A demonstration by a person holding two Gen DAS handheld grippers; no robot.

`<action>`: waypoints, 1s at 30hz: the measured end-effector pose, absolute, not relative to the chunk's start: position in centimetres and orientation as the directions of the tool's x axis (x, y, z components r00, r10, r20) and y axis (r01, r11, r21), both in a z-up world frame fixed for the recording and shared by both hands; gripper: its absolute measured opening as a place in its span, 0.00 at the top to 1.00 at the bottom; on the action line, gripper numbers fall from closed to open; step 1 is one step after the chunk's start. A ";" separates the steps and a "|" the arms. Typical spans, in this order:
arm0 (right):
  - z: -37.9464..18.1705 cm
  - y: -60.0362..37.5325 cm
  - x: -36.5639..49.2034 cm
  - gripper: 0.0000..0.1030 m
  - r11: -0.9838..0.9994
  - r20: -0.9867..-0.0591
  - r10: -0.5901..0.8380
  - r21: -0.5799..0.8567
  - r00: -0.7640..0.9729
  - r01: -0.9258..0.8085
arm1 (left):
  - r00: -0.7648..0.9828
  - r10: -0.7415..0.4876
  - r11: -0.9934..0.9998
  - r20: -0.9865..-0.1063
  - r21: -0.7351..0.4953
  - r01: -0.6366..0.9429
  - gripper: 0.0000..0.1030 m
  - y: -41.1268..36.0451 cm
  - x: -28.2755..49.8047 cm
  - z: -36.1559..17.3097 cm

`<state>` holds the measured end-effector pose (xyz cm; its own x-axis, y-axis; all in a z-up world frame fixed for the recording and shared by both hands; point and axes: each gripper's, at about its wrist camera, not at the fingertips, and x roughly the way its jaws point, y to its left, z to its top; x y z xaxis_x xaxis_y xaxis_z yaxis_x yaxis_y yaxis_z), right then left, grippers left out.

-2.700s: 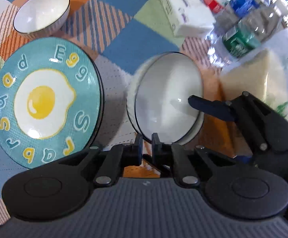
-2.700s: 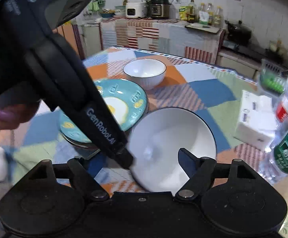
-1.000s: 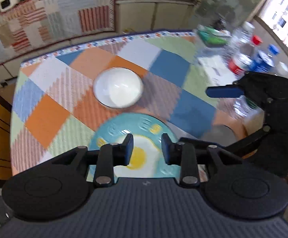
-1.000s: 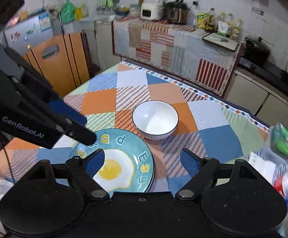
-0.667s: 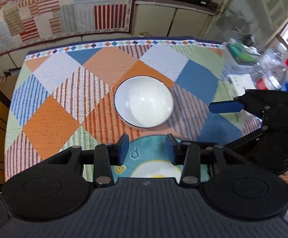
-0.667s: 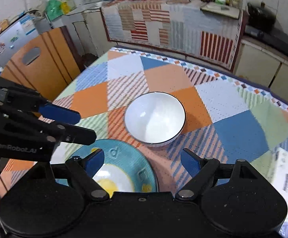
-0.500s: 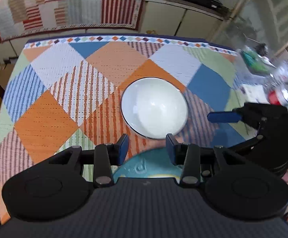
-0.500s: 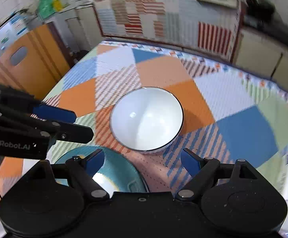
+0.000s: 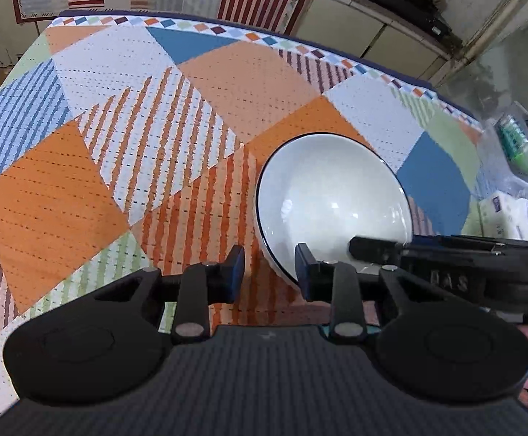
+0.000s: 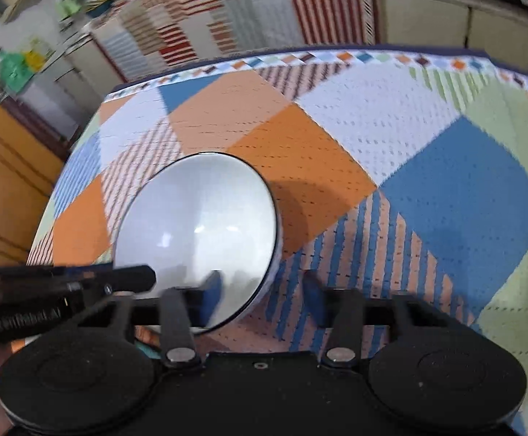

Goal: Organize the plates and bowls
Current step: 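Move the left gripper to the third white bowl and grasp its rim, then carry the third bowl onto the bowl stack and open the left gripper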

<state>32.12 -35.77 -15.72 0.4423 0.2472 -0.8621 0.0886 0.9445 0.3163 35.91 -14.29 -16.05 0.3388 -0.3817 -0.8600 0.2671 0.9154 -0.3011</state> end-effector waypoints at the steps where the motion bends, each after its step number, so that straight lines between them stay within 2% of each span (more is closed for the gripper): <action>1: -16.0 -36.0 32.3 0.66 0.938 -0.863 0.238 0.324 0.445 0.127 | 0.340 -0.381 0.917 -0.860 -0.305 0.259 0.76 -14.4 36.1 -16.1; 3: -16.3 -36.8 32.7 0.78 0.901 -0.855 0.260 0.382 0.448 0.204 | 0.339 -0.371 0.922 -0.865 -0.298 0.249 0.85 -14.7 36.3 -16.2; 4: -16.3 -37.0 32.8 0.87 0.887 -0.849 0.280 0.407 0.447 0.218 | 0.329 -0.360 0.925 -0.873 -0.287 0.250 0.86 -15.0 36.4 -16.2; 10: -14.7 -36.1 32.2 0.88 0.921 -0.880 0.226 0.333 0.417 0.204 | 0.311 -0.327 0.921 -0.892 -0.227 0.317 0.86 -16.1 34.7 -14.2; 15: -11.4 -37.0 30.6 0.88 0.910 -0.872 0.243 0.356 0.424 0.211 | 0.287 -0.329 0.910 -0.900 -0.221 0.351 0.86 -16.5 33.2 -11.1; 22: -5.8 -37.3 27.0 0.87 0.933 -0.870 0.250 0.335 0.426 0.136 | 0.236 -0.328 0.887 -0.915 -0.213 0.411 0.86 -17.2 28.9 -6.4; 30: -1.0 -38.6 19.8 0.87 0.932 -0.856 0.292 0.356 0.427 0.075 | 0.277 -0.342 0.836 -0.898 -0.156 0.527 0.86 -18.3 21.6 0.3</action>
<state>19.85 -38.57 -0.98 0.4265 0.2925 -0.8559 0.0752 0.9315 0.3558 21.60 -18.31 0.29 0.2767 -0.3420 -0.8980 0.5265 0.8357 -0.1561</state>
